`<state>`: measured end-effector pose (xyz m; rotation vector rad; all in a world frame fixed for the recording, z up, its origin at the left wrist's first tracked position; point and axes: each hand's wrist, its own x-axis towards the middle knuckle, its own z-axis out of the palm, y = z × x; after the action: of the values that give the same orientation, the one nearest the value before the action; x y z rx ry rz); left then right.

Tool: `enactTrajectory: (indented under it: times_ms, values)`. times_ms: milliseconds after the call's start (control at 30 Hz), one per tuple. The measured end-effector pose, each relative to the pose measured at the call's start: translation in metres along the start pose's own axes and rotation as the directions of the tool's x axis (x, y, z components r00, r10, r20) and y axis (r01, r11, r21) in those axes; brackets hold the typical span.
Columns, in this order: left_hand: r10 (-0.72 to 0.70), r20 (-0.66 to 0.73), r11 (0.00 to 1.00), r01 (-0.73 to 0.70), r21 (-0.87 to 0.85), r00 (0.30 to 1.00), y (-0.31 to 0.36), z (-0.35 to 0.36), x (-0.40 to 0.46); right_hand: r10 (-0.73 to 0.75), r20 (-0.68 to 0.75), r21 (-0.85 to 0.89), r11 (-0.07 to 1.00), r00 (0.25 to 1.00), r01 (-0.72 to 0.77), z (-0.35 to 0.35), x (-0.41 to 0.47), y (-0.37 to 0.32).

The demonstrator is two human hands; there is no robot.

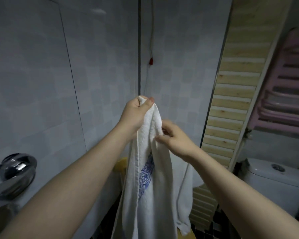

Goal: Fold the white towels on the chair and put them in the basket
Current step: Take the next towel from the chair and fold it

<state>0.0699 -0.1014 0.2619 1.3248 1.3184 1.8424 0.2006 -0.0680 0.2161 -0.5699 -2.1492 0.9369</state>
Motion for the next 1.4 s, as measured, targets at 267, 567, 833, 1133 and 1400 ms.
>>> enactTrajectory:
  times_ms: [267,567,833,1133,1400]
  values:
    - [-0.024,0.004,0.999,0.024,0.041,1.000,-0.021,-0.014,-0.022,0.194,0.327,0.361,0.879,0.925,-0.312,0.012,-0.018,0.016]
    - [-0.166,0.006,0.976,0.165,-0.143,0.986,-0.040,-0.006,-0.027,0.010,0.039,-0.303,0.953,0.999,0.002,0.029,-0.035,0.065]
    - [-0.109,0.025,0.992,0.110,-0.059,0.994,-0.035,0.019,-0.005,-0.005,-0.033,-0.907,0.419,0.999,-0.028,0.013,-0.017,0.055]
    - [-0.089,-0.052,0.987,0.081,-0.138,0.995,-0.036,0.027,0.033,0.237,-0.337,-0.085,0.956,0.911,-0.280,-0.056,0.017,0.092]
    - [-0.009,-0.064,0.998,0.013,0.058,0.998,-0.056,0.029,0.050,0.273,0.322,-0.223,0.952,0.906,-0.208,-0.096,0.030,0.110]
